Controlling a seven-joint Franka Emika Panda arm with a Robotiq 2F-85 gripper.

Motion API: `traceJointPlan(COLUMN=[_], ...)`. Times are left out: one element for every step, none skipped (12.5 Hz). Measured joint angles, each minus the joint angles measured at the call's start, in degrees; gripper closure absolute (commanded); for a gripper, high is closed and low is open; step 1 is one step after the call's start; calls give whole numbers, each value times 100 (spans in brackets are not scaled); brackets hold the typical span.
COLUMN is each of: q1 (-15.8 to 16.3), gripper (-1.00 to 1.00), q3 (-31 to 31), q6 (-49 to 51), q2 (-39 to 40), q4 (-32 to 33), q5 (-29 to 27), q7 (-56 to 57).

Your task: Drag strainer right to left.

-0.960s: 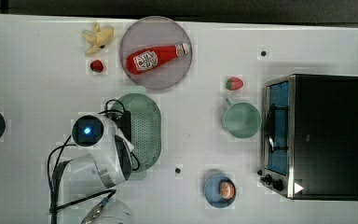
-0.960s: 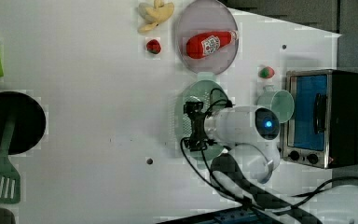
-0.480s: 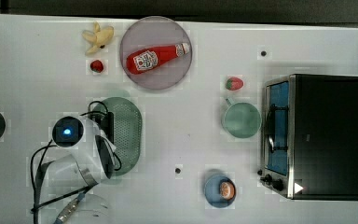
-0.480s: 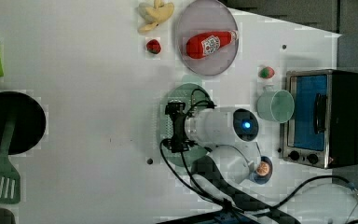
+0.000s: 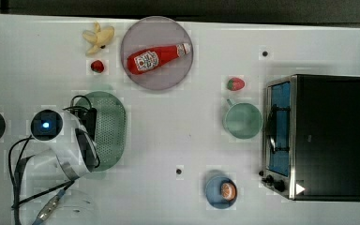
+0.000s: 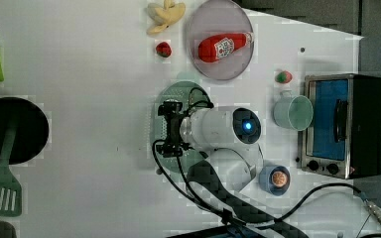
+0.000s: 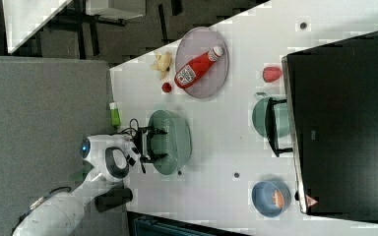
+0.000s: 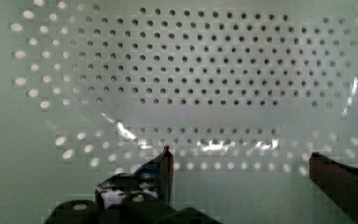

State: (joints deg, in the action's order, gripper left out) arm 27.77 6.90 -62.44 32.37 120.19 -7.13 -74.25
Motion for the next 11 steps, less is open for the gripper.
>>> traceJointPlan(q1=[102,166,217,270,301,304,359,477,558,606,645], gripper=[-100,-100,-100,-100,-100,-100,-100,-100,-100,-100,-100], q3=[-74,-110,-137,-155,-132,-66,-50,-90,-97,-74,-65], q6=[-106,-168,-162,-151,-112,-123,-185,-179,-168,-185,-190], q2=[17,39,118,243,358,453,506,534,546,571,571], q4=[-67,-112,-235,-380,-470,-548,-588,-621,-666,-750,-817], q5=[-1,-27,-17,41,59,46,19,-55,-108,-112,-99], q7=[-28,-28,-34,-34,-34,-34,-34,-34,-34,-34,-34])
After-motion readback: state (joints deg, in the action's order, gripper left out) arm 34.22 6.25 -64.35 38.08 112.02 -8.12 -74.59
